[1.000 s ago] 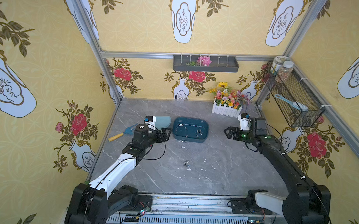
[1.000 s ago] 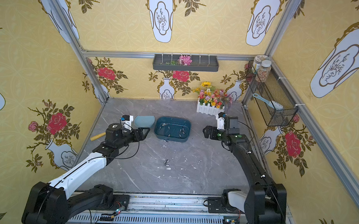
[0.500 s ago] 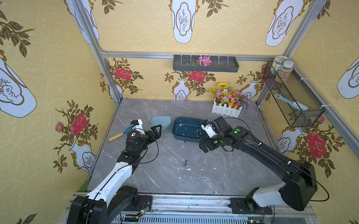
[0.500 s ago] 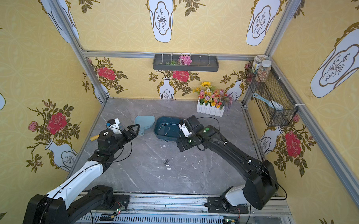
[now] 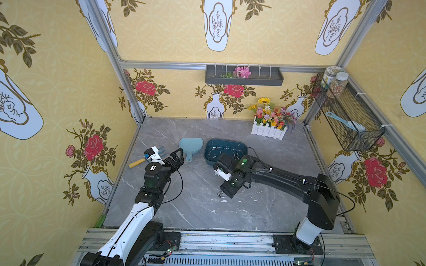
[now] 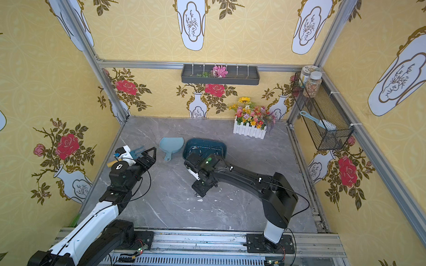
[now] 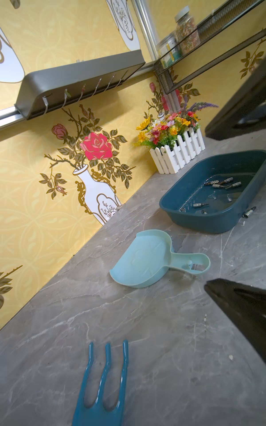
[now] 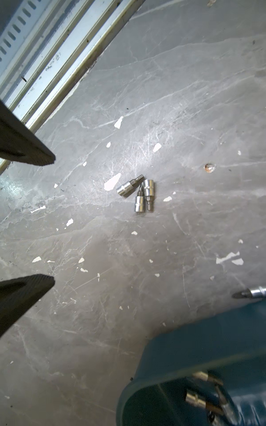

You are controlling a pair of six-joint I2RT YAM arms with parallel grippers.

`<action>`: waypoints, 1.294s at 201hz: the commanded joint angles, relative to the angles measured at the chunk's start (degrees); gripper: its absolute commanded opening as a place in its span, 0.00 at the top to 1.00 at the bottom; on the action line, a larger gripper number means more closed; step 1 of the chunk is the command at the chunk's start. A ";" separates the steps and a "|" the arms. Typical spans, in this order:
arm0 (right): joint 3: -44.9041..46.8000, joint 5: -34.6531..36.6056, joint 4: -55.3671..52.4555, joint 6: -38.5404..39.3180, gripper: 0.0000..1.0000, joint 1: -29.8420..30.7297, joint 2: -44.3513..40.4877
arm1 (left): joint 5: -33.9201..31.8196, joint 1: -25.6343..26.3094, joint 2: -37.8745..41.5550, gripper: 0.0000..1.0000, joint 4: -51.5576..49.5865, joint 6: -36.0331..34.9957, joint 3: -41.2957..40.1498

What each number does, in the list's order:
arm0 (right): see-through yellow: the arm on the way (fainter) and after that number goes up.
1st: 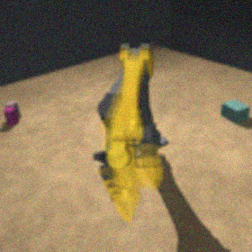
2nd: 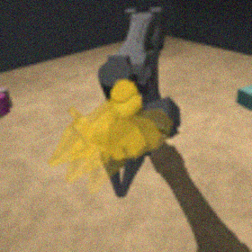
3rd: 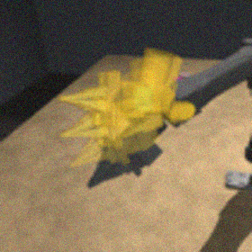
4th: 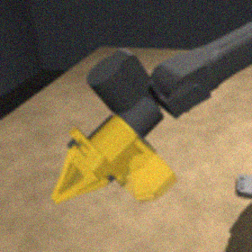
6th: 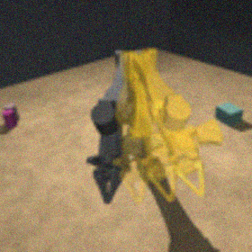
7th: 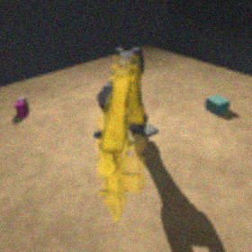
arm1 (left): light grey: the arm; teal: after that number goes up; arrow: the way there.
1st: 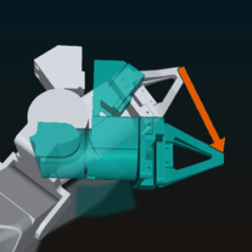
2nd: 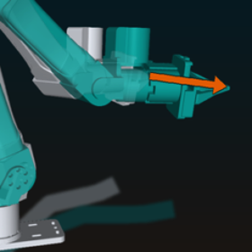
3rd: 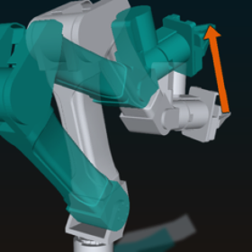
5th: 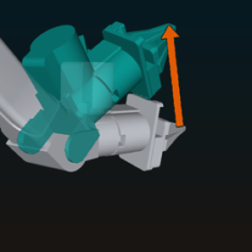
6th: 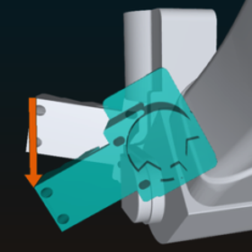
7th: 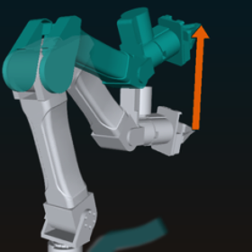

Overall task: Put the bit on the desktop into the storage box
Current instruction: Pick up the screwdriver bit from the center of the board.

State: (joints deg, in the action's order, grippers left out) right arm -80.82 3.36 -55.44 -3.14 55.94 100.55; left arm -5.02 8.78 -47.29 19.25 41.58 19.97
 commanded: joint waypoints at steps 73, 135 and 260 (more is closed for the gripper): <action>-0.84 -1.99 1.15 -0.47 0.39 5.64 9.09 | -5.18 -0.16 1.83 0.00 -1.53 0.91 -0.67; 0.68 -1.79 3.99 -0.72 0.44 4.13 10.85 | -5.09 -0.16 1.36 0.00 -2.01 0.78 -0.45; 0.01 -2.98 5.87 0.68 0.55 2.56 13.64 | -4.92 -0.16 0.00 0.00 -1.95 0.89 -0.19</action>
State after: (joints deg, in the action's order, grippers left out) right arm -80.03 0.73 -50.48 -2.74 58.48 113.38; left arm -9.65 8.67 -47.11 17.04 42.54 19.59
